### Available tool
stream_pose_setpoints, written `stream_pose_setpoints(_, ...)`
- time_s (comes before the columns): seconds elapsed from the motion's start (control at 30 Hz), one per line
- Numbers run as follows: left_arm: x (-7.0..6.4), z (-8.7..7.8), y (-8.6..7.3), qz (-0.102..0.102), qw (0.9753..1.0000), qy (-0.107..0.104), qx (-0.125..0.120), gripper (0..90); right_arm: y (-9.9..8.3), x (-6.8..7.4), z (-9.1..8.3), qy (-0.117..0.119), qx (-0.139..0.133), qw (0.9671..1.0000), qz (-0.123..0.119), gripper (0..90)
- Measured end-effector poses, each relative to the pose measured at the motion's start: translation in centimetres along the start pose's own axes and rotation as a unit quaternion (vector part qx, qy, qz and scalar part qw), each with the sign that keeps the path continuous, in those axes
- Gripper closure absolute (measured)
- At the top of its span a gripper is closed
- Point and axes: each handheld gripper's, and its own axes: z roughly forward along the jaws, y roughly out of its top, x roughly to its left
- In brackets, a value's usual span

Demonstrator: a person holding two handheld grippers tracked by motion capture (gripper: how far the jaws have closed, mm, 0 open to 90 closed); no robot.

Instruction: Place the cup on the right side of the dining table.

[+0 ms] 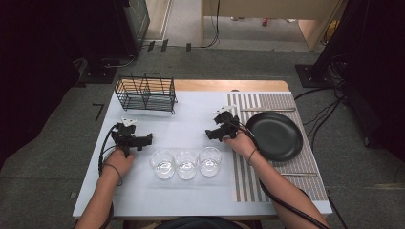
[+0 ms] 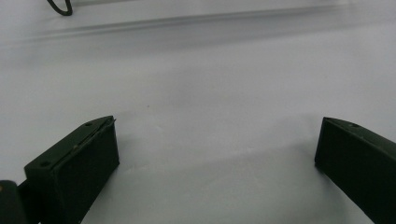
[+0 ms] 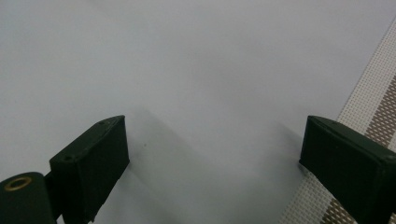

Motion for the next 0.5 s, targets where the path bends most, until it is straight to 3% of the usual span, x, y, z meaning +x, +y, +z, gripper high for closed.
stream_pose_setpoints(0.5, 0.00, 0.00, 0.00, 0.000, 1.0000, 0.000, 0.000, 0.0, 0.16, 0.15, -0.43, 0.013, -0.001, 0.9999, -0.007, 7.9)
